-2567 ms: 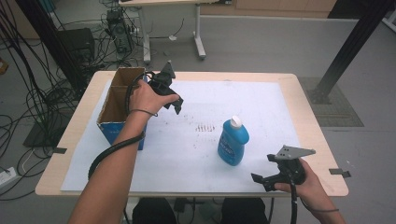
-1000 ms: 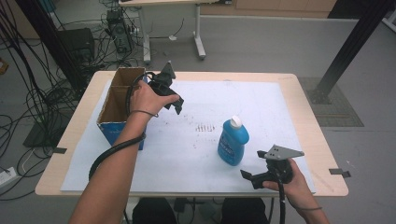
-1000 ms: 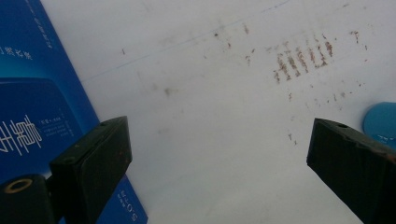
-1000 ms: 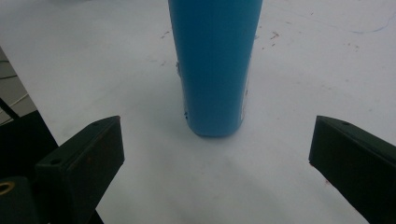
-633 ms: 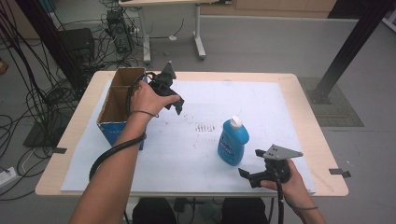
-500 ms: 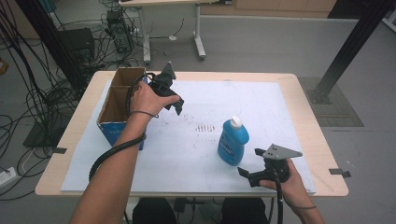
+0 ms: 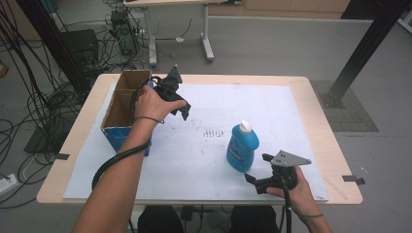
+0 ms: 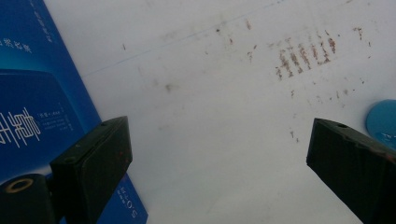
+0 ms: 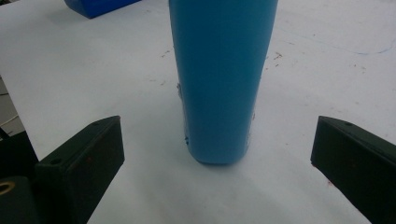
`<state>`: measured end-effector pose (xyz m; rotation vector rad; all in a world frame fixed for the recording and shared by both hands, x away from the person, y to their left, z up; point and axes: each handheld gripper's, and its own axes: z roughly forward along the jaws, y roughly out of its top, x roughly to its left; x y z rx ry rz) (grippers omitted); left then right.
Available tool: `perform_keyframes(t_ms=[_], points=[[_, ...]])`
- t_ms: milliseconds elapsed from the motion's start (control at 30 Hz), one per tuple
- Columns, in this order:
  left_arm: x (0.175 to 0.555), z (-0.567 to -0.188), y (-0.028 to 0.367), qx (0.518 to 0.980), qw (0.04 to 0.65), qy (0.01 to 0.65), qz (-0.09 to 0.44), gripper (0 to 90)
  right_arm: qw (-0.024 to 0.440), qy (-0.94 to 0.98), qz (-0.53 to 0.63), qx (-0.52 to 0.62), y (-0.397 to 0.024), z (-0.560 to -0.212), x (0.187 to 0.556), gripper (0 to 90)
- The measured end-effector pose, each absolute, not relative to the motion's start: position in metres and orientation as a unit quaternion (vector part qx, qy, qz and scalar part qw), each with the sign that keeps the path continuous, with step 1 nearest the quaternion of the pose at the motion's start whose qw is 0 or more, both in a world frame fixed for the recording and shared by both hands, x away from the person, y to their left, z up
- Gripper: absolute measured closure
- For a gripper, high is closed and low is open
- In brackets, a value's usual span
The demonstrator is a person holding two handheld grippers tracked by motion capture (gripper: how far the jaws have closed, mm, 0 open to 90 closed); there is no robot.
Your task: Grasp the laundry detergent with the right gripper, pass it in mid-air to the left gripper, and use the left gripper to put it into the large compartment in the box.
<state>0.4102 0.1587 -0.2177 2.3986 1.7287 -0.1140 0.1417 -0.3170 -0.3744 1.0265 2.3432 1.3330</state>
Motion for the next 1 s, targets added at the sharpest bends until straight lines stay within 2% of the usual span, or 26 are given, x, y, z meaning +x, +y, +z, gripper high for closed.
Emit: perform_keyframes(t_ms=[1000], points=[[0.411,-0.219,0.161,0.808,0.097,0.58,-0.04,7.2,0.145,0.795,0.474,0.35,-0.304,-0.389,0.147,3.2]])
